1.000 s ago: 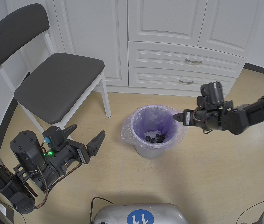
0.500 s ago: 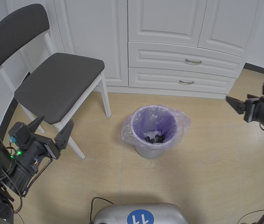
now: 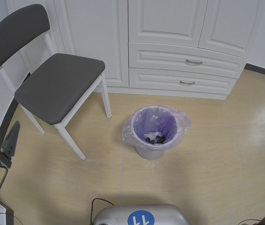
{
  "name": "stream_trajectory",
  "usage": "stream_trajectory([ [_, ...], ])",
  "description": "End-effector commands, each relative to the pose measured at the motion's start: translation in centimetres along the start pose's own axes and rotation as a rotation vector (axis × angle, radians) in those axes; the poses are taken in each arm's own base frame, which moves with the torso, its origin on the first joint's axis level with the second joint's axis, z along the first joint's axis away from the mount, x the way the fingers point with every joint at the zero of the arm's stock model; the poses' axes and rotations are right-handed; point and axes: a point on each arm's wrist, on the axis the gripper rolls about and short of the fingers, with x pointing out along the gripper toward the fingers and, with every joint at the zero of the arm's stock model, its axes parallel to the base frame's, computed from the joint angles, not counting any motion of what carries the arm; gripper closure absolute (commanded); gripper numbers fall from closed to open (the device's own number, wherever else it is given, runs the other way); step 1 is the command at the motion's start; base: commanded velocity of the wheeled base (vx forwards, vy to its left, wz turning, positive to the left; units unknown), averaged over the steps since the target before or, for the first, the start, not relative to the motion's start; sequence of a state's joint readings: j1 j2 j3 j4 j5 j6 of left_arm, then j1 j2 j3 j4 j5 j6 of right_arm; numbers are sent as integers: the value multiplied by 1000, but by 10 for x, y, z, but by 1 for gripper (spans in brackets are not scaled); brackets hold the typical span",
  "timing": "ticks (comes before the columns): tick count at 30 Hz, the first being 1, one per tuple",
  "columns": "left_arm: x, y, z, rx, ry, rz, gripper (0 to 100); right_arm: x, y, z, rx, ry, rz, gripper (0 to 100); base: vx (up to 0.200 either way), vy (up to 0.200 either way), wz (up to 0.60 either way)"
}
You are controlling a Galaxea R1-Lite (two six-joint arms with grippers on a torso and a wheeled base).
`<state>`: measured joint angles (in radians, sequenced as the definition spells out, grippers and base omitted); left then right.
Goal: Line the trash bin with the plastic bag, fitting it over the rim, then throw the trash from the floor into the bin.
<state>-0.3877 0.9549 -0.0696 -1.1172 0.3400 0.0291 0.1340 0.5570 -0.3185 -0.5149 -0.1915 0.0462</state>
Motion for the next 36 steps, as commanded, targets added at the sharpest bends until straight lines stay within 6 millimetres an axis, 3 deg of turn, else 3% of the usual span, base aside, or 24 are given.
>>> stream_trajectory([
  [1, -91, 33, 28, 1, -258, 291, 0, -93, -14, -53, 56, -175, -83, 0, 0, 0, 0],
  [5, -105, 33, 29, 5, -291, 341, 0, -92, -15, -59, 56, -155, -116, 0, 0, 0, 0],
  [9, -125, 34, 15, 17, -272, 356, 0, -90, -17, -72, 45, -116, -159, 0, 0, 0, 0],
  [11, -133, 34, 1, 26, -220, 387, 0, -88, -18, -86, 22, -68, -161, 0, 0, 0, 0],
  [12, -133, 34, 1, 26, -220, 387, 0, -88, -18, -86, 22, -68, -161, 0, 0, 0, 0],
  [17, -134, 34, -44, 58, -80, 400, 0, -87, -18, -95, -17, -4, -156, 0, 0, 0, 0],
  [22, -134, 35, -66, 14, 91, 406, 0, -88, -20, -111, -51, 152, -169, 0, 0, 0, 0],
  [27, -134, 35, -69, 27, 129, 397, 0, -90, -20, -118, -56, 219, -174, 0, 0, 0, 0],
  [36, -133, 30, -71, -9, 156, 149, 0, -90, -17, -119, -44, 240, -32, 0, 0, 0, 0],
])
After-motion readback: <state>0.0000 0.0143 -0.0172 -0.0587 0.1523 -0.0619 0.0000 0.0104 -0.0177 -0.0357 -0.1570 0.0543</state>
